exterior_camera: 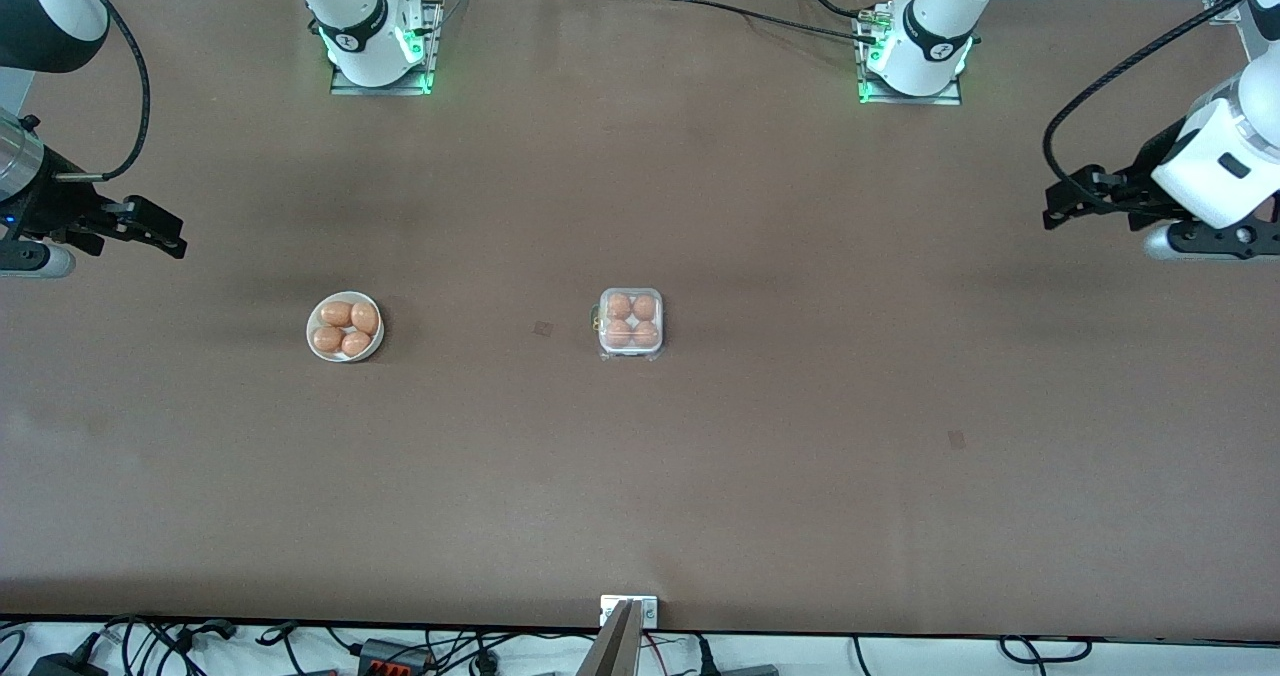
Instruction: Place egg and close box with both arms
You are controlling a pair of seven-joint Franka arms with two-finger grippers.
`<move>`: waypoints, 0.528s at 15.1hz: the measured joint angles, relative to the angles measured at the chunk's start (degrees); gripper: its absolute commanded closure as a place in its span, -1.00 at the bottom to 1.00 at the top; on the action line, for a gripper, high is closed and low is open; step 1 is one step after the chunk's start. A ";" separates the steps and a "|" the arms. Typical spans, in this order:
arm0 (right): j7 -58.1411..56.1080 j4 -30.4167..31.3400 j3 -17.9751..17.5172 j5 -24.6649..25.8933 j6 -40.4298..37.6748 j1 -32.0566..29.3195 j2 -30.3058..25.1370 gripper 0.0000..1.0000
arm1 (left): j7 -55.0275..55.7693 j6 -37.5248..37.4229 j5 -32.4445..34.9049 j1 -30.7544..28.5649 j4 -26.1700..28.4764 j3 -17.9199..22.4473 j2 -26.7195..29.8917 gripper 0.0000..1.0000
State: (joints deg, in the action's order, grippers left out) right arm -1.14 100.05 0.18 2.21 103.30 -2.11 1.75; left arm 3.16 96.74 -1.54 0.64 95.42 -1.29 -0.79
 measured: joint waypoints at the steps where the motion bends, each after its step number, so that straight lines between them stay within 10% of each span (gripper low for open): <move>1: 0.00 0.08 0.01 0.00 -0.19 -0.01 -0.09 -1.00 | -0.75 3.23 0.00 -0.12 1.93 0.30 0.78 -1.00; 8: -0.01 -0.35 -0.02 0.00 -1.79 0.00 -1.48 -1.00 | -4.71 6.00 0.00 -0.44 8.88 2.87 6.05 -1.00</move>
State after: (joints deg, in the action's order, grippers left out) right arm -1.15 99.70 0.16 2.21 101.51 -2.11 0.27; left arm -1.56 102.74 -1.54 0.20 104.29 1.58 5.27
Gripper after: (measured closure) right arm 0.000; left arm 0.000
